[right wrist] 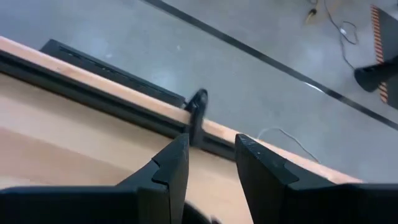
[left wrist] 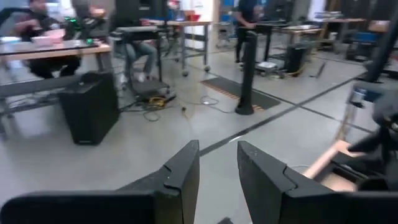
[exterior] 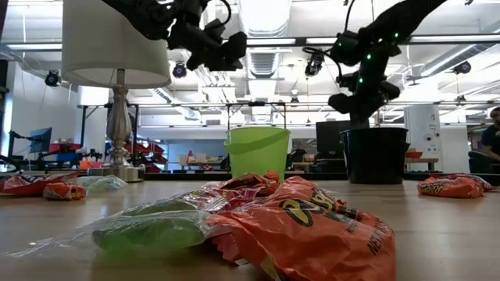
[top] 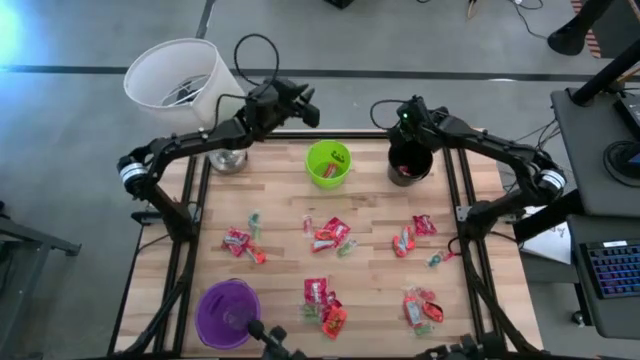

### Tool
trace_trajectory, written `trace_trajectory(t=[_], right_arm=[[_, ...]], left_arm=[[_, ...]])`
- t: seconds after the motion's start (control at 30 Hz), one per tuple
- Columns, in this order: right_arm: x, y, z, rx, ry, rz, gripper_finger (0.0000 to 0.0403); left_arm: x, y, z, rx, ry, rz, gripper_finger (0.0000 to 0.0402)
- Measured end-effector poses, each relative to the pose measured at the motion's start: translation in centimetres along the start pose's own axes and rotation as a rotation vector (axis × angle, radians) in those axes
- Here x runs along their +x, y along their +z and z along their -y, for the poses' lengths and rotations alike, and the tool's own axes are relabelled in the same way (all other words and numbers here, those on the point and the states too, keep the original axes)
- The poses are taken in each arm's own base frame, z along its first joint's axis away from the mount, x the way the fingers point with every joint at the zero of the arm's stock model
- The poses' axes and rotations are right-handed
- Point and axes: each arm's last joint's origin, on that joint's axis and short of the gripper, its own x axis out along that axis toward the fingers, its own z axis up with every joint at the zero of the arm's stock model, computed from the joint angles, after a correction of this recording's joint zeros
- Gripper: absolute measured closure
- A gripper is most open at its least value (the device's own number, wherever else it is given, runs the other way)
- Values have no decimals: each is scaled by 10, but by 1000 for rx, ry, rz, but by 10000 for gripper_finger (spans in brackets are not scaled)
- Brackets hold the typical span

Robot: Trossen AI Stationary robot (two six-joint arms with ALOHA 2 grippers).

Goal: Sort candy
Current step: Put the green gummy into the violet bucket

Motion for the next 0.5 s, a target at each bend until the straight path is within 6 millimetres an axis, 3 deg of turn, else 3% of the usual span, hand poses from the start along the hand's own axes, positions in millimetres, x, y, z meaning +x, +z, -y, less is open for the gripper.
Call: trace_trajectory(t=[0.23,0.5], right_arm=[[14,20,15,82,97,138,280],[21,32,36,145,128,213,280]], left_arm=[[25,1,-21,-97,125,-174,311],[50,13,-23,-67,147,-207,311]])
